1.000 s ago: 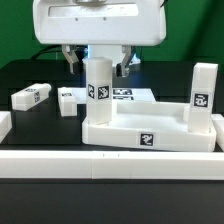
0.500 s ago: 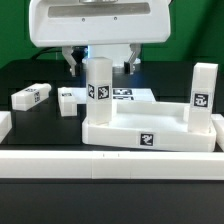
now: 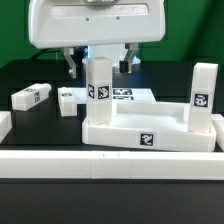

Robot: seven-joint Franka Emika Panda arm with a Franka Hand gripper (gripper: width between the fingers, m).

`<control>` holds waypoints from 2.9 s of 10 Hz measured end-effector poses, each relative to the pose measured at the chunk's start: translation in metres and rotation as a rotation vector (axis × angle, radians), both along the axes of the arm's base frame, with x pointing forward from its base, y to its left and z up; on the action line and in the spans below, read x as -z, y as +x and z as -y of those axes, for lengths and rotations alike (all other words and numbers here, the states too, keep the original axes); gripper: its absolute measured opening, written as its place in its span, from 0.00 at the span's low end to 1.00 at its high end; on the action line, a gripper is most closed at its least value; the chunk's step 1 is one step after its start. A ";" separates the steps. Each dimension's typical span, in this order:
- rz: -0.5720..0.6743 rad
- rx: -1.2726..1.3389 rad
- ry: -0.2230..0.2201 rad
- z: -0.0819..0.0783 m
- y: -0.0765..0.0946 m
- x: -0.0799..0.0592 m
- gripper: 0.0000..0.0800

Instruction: Assemble desk

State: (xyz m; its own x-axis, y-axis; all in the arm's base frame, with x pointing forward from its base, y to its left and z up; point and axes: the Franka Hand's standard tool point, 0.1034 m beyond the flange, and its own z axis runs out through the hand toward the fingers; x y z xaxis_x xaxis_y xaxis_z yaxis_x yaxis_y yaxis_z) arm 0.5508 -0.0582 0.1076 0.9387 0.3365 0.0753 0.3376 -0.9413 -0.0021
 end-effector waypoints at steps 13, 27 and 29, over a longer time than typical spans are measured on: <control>-0.012 0.506 0.050 0.002 0.000 0.001 0.36; -0.066 1.527 0.135 -0.005 -0.001 0.003 0.36; -0.065 1.470 0.131 -0.005 -0.001 0.003 0.72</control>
Offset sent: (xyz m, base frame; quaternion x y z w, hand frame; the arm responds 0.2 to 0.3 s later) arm 0.0000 0.0000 0.0000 0.0000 0.0000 0.0000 1.0000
